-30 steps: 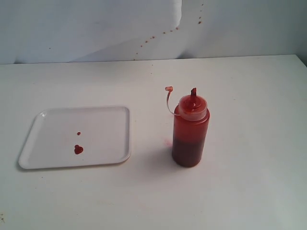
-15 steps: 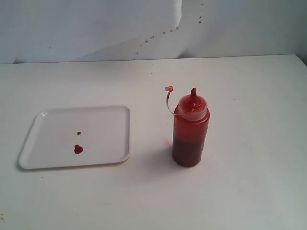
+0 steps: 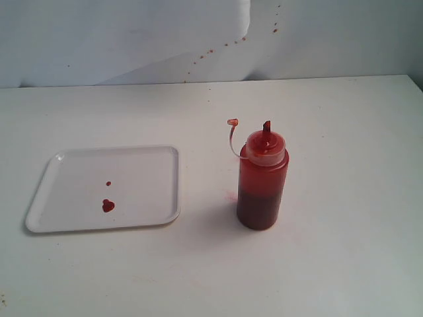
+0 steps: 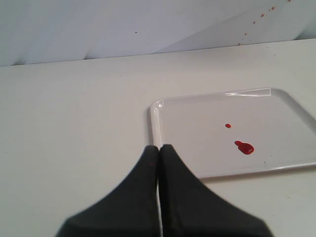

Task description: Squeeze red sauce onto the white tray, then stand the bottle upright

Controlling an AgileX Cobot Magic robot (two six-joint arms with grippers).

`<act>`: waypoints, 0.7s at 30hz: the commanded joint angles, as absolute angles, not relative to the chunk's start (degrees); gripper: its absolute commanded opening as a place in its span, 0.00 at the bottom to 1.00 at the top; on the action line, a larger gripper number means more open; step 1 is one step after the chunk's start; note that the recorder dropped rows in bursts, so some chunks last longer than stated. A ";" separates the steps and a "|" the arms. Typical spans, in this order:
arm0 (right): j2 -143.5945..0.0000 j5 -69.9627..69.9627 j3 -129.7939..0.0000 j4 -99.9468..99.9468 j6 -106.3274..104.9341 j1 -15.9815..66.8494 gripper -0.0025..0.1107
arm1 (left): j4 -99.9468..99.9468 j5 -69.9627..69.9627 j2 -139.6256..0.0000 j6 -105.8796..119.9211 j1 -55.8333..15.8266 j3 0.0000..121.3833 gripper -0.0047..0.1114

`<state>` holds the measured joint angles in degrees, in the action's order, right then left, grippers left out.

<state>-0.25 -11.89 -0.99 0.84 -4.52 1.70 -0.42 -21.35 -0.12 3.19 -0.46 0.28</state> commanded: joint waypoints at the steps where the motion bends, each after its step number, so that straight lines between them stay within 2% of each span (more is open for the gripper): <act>1: 0.00 -10.49 0.00 2.39 -4.04 1.23 0.02 | 0.00 -20.82 0.00 3.52 -0.63 0.00 0.04; 9: 0.00 -12.61 0.00 2.39 -1.31 1.23 0.02 | 0.00 -20.82 0.00 3.52 -0.63 0.00 0.04; 12: 0.00 -19.12 0.00 0.00 -1.44 1.23 0.02 | 0.00 -20.82 0.00 3.52 -0.63 0.00 0.04; 21: 0.00 -19.45 0.00 0.00 -1.66 1.23 0.02 | 0.00 -20.82 0.00 3.52 -0.63 0.00 0.04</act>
